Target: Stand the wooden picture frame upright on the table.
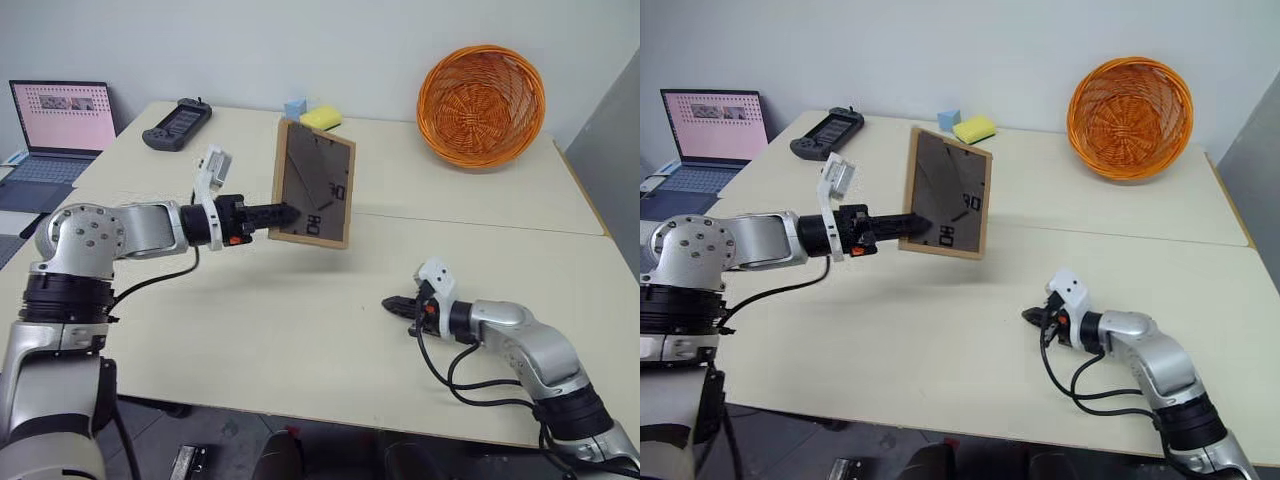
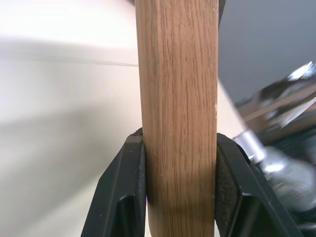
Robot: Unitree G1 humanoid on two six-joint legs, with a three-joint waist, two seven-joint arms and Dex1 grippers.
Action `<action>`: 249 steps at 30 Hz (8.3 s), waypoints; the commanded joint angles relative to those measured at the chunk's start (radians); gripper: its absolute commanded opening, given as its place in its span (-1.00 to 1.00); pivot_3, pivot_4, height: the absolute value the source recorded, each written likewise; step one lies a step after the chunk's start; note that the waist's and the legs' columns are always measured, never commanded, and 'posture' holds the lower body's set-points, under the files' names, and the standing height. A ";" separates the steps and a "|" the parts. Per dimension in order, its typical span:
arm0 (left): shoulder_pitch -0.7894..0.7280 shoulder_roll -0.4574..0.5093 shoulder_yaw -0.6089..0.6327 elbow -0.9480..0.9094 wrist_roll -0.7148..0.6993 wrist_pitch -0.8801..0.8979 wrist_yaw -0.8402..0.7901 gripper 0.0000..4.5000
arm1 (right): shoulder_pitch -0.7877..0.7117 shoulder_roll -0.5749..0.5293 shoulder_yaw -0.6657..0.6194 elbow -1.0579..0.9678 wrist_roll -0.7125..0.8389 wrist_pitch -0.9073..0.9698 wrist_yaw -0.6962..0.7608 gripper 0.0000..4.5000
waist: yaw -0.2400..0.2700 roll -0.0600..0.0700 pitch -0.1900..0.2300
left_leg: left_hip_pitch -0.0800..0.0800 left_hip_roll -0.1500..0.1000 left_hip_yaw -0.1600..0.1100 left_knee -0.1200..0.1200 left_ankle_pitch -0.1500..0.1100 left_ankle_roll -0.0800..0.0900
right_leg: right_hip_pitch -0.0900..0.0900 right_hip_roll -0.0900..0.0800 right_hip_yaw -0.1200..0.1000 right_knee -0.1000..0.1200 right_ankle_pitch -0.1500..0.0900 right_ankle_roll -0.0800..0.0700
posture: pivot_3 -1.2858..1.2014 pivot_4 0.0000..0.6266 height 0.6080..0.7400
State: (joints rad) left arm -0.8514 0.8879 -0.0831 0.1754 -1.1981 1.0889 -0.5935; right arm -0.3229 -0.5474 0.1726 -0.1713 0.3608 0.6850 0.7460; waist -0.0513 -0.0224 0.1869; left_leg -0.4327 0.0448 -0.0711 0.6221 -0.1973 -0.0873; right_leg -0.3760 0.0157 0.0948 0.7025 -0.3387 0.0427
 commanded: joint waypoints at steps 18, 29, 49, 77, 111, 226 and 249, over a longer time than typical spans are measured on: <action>-0.013 -0.136 -0.081 0.021 0.697 -0.563 -0.413 -0.42 | -0.418 -0.104 -0.250 -0.109 0.282 0.183 0.098 -0.92 | 0.003 0.003 0.003 | -0.001 0.001 0.000 0.000 0.000 0.001 | 0.001 0.000 0.000 -0.003 0.000 0.000 | 0.03 -0.52 1.00; -0.027 -0.175 -0.049 0.008 0.738 -0.543 -0.453 -0.42 | -0.418 0.040 -0.194 -0.056 0.227 0.141 -0.028 -0.34 | 0.000 0.003 0.003 | -0.002 0.001 0.000 0.001 0.000 0.001 | 0.000 0.000 -0.001 -0.002 0.000 0.000 | 0.03 -0.52 1.00; -0.036 -0.210 -0.024 -0.031 0.748 -0.503 -0.472 -0.42 | -0.490 0.110 -0.148 0.085 0.162 0.052 -0.008 -0.12 | -0.005 0.003 0.003 | -0.002 0.001 0.000 0.002 0.000 0.001 | -0.002 0.000 -0.001 0.004 0.000 0.000 | 0.03 -0.52 1.00; -0.085 -0.267 -0.014 0.068 0.808 -0.528 -0.510 -0.42 | -0.432 0.149 -0.121 -0.070 0.182 0.107 -0.078 0.98 | -0.006 0.003 0.003 | -0.002 0.001 0.000 0.003 0.000 0.001 | -0.005 0.000 -0.001 0.010 0.000 0.000 | 0.03 -0.52 1.00; -0.059 -0.277 -0.014 0.064 0.841 -0.521 -0.524 -0.42 | -0.491 0.168 -0.124 -0.001 0.147 0.074 -0.048 0.98 | -0.006 0.003 0.003 | -0.002 0.001 0.000 0.003 0.000 0.001 | -0.005 0.000 -0.001 0.011 0.000 0.000 | 0.03 -0.52 1.00; 0.049 -0.088 0.062 0.003 -0.774 0.389 0.471 -0.42 | -0.467 -0.213 0.220 0.601 -1.486 -1.599 -1.323 0.98 | -0.013 0.002 0.003 | 0.001 -0.002 -0.001 0.007 0.003 -0.004 | -0.003 -0.002 0.001 0.015 0.000 -0.001 | 0.03 -0.52 1.00; 0.046 -0.071 0.045 0.010 -0.774 0.370 0.452 -0.42 | -0.470 -0.236 0.249 0.610 -1.482 -1.604 -1.362 -0.40 | -0.013 0.002 0.003 | 0.001 -0.002 -0.001 0.007 0.003 -0.004 | -0.003 -0.002 0.001 0.015 0.000 -0.001 | 0.03 -0.52 1.00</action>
State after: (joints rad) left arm -0.7891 0.8026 -0.0488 0.2117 -1.9429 1.4707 -0.1223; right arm -0.7665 -0.7703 0.4255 0.4572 -1.1254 -0.9111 -0.6150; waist -0.0646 -0.0203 0.1896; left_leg -0.4320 0.0428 -0.0725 0.6290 -0.1948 -0.0912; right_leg -0.3789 0.0139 0.0957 0.7177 -0.3383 0.0421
